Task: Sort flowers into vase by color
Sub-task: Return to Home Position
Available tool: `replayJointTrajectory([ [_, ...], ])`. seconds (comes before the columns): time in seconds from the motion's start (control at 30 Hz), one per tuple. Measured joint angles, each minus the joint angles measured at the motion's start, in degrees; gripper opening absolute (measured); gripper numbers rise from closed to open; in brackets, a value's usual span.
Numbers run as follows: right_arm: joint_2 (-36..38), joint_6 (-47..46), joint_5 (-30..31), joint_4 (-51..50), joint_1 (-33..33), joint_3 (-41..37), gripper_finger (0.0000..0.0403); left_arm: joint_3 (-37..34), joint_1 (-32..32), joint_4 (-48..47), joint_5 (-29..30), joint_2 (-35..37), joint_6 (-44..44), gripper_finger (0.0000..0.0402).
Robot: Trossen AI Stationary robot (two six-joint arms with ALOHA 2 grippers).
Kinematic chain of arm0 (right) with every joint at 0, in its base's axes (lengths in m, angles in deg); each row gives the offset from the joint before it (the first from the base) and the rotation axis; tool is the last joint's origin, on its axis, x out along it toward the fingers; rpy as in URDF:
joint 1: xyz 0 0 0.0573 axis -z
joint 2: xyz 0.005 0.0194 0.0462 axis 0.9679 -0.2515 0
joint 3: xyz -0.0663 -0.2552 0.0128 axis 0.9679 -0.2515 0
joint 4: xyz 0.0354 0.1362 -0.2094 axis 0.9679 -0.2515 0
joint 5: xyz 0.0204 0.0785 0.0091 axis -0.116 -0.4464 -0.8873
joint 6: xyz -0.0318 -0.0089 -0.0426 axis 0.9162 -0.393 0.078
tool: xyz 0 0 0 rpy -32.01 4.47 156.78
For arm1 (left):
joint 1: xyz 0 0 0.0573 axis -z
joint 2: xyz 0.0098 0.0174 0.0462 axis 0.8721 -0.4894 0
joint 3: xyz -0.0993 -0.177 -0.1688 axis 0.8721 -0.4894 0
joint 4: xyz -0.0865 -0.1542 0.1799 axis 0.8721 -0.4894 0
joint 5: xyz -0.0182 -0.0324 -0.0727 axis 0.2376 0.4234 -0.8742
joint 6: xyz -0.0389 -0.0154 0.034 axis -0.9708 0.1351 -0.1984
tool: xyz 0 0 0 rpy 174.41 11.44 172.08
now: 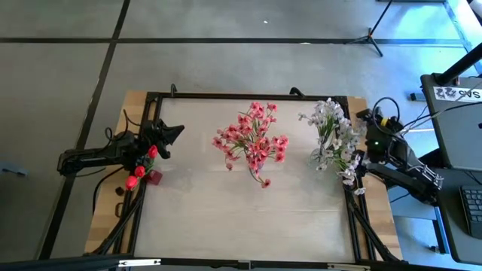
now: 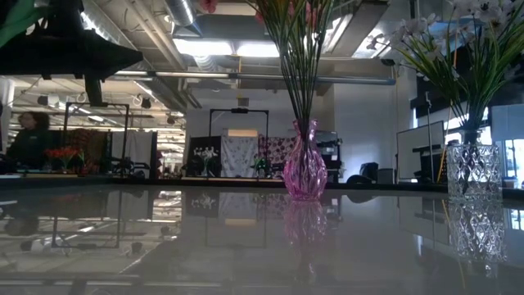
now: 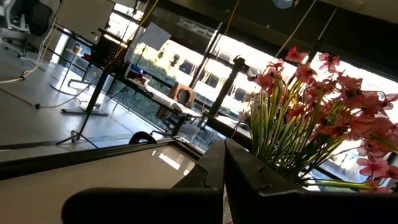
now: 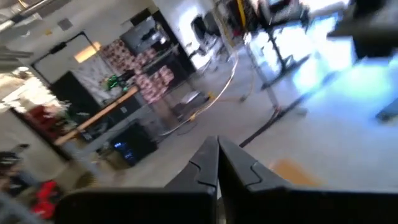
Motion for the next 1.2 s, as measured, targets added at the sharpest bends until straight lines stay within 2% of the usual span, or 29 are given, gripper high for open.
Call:
replayJointTrajectory([
  [0.1, -0.03, -8.47, -3.46, -0.13, 0.0, -2.83, 0.0003, 0.0, 0.0, 0.0, 0.0, 0.0, 0.0, 0.0],
  [0.27, -0.28, -26.25, -5.68, 0.98, 0.0, -9.52, 0.0003, 0.0, 0.0, 0.0, 0.0, 0.0, 0.0, 0.0],
  [0.7, -0.31, -43.01, -6.12, 13.91, 0.0, -13.64, 0.0003, 0.0, 0.0, 0.0, 0.0, 0.0, 0.0, 0.0],
  [0.8, -0.31, -36.55, -6.78, 21.51, 0.0, -13.48, 0.0003, 0.0, 0.02, 0.0, 0.0, -0.02, 0.0, 0.0],
  [0.9, -0.33, -19.88, -6.83, 32.27, 0.0, -11.94, 0.0003, 0.0, 0.01, 0.0, 0.0, -0.01, 0.0, 0.0],
  [1.0, -0.33, -3.32, -4.11, 40.62, 0.0, -9.64, 0.0003, 0.0, 0.0, 0.0, 0.0, -0.02, 0.0, 0.0],
  [1.07, -0.31, 4.39, -0.99, 43.62, 0.0, -7.83, 0.0003, 0.0, 0.02, 0.0, 0.0, -0.02, 0.0, 0.0],
  [1.2, -0.31, 12.16, 3.94, 42.83, 0.0, -5.56, 0.0003, 0.0, 0.01, 0.0, 0.0, -0.01, 0.0, 0.0],
])
